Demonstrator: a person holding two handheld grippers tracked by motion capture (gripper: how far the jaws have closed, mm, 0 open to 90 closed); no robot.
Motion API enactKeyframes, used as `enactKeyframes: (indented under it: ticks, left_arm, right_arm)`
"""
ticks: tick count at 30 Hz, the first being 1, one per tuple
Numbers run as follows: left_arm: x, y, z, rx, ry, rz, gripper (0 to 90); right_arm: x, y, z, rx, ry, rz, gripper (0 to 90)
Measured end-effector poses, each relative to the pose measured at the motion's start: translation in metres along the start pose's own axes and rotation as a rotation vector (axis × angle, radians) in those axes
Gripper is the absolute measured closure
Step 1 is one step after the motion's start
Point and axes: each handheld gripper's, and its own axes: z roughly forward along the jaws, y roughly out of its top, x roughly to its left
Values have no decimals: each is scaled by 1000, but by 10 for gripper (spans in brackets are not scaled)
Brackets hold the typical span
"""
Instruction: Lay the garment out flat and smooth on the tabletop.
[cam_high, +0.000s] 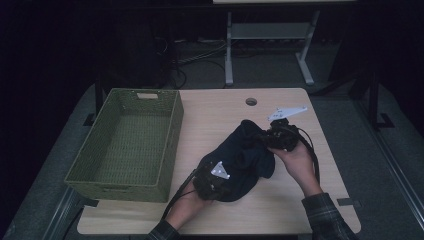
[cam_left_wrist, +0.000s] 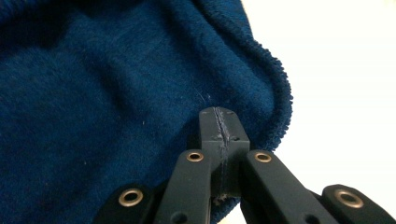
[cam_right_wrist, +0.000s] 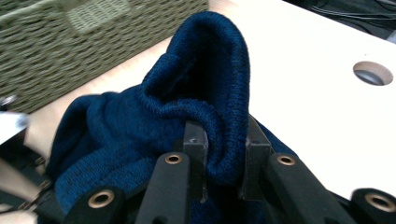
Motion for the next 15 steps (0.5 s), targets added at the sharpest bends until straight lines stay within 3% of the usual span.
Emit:
enactKeyframes:
  ticks: [9, 15]
  left_arm:
    - [1, 0, 0, 3, -6, 0, 900]
    - [1, 0, 0, 0, -11, -3, 900]
  right_arm:
    - [-22, 24, 32, 40, -15, -4, 753]
    - [-27, 30, 50, 63, -24, -6, 740]
